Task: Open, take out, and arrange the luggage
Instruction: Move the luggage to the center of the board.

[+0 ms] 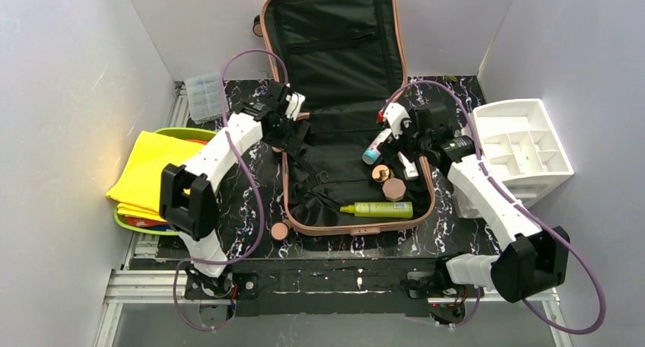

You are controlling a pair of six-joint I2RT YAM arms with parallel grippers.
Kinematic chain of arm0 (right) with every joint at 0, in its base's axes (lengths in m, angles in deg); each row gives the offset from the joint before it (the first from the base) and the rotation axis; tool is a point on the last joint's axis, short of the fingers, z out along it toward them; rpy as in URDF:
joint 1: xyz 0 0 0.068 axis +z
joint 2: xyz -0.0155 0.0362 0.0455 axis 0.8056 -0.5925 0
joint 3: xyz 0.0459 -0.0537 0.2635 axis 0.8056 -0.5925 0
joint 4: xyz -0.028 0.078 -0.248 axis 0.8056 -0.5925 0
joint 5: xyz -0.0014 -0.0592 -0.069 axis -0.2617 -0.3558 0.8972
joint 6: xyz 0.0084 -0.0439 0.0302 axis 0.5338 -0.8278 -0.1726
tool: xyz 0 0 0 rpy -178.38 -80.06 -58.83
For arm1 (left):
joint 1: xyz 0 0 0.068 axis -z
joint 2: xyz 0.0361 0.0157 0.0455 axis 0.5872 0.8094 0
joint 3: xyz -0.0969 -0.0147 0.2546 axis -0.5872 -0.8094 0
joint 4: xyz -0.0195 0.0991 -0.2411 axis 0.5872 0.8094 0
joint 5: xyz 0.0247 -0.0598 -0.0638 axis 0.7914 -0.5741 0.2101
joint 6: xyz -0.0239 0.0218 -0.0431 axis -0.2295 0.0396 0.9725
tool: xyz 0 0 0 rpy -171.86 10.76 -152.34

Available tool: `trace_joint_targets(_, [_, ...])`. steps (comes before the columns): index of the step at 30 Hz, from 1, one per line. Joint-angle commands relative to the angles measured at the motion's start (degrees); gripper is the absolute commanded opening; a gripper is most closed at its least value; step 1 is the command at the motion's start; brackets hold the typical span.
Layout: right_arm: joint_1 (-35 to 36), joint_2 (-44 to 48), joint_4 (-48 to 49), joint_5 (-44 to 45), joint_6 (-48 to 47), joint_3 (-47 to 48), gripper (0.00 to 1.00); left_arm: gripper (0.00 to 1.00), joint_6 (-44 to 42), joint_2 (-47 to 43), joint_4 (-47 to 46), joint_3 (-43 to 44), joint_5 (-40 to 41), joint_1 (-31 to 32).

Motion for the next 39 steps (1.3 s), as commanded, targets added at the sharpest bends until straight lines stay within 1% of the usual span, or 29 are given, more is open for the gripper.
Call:
trace_joint_targets(1, [-1.5,4.0,4.5,-0.4,0.5,-1.4,1.00,0.93,0.9,2.6,2.1,-0.7,-0.3,0.4])
trace_joint_targets(3, [-1.7,3.8,2.6,-1.8,0.5,0.1,1.00,0.89,0.8,4.2,2.2,-0.7,-0.2,0.4])
trace_joint_targets(5, [-1.8,3.5,0.7,-2.6,0.6,1.8,1.00,0.80,0.7,5.5,2.2,-0.7,0.0,0.4])
trace_joint_targets(6, [-1.8,3.4,0.3,-2.9,0.6,2.0,1.00,0.73,0.6,6.2,2.2,-0.6,0.3,0.5])
trace_joint_targets(8, [-1.9,3.4,-0.2,-3.1,0.3,2.3,1.00,0.61,0.5,7.2,2.1,-0.7,1.5,0.4])
trace_joint_targets(13, [-1.9,2.8,-1.7,-0.8,-0.1,4.7,1.00,0.17,-0.4,8.6,1.3,-2.0,3.4,-1.1])
trace_joint_targets(15, [-1.9,2.6,-1.3,0.8,0.0,5.4,1.00,0.04,-0.6,9.1,1.4,-1.9,3.9,-2.9])
trace_joint_targets(16, [-1.9,2.4,-0.9,1.9,0.1,5.7,1.00,0.00,-0.6,9.2,1.4,-1.8,3.8,-4.3])
trace_joint_targets(19, [-1.9,1.0,2.0,7.0,2.1,6.4,1.00,0.00,0.2,10.1,1.4,-1.0,1.9,-10.1])
trace_joint_targets(22, [-1.9,-1.5,6.8,11.2,4.8,7.3,1.00,0.00,0.8,10.7,0.9,-0.9,1.5,-14.1])
trace_joint_targets(26, [-2.0,-7.4,10.8,12.8,7.2,11.9,1.00,0.00,1.3,9.8,-1.6,-3.4,2.1,-17.1])
trace_joint_targets(30, [-3.4,-15.6,15.7,14.4,10.7,19.8,1.00,0.00,1.3,9.4,-2.9,-5.4,3.2,-18.6])
trace_joint_targets(33, [-6.3,-24.3,14.7,11.3,15.2,30.3,1.00,0.00,1.3,9.0,-3.7,-6.6,3.8,-19.9])
trace_joint_targets(37, [-10.9,-36.8,8.3,0.7,23.6,46.7,1.00,0.00,2.0,8.6,-4.2,-7.3,3.1,-22.0])
trace_joint_targets(39, [-11.9,-42.5,7.7,-2.1,26.3,52.1,1.00,0.00,2.2,8.6,-4.2,-7.5,3.0,-22.6])
